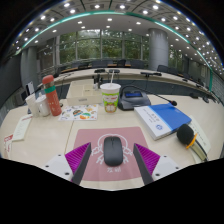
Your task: Arrange mouse
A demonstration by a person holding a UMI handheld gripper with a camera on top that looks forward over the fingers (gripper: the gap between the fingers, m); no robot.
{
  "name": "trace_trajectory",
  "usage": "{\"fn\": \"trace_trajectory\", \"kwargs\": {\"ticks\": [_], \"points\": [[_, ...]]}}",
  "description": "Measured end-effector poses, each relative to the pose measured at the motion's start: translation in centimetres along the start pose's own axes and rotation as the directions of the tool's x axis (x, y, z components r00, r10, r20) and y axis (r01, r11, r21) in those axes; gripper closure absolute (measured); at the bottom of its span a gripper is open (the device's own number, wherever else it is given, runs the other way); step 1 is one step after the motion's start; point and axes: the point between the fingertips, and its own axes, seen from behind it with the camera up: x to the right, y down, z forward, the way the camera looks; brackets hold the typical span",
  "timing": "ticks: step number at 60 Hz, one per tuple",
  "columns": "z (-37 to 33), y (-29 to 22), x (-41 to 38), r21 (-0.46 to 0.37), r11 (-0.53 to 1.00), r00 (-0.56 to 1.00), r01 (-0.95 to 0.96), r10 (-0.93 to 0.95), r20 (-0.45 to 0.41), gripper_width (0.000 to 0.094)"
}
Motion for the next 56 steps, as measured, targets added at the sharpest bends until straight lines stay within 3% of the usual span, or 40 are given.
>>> {"fn": "trace_trajectory", "kwargs": {"ticks": [16, 34, 56], "points": [[-17.4, -0.2, -2.0, 0.064, 0.998, 0.999, -0.026, 0.028, -0.039, 0.0077], [-35.3, 4.5, -2.8, 0.073, 0.996, 0.996, 0.058, -0.053, -0.069, 0.0077], [-41.1, 7.5, -2.0, 0.079, 0.996, 0.998, 0.043, -0.040, -0.041, 0.0079]]}}
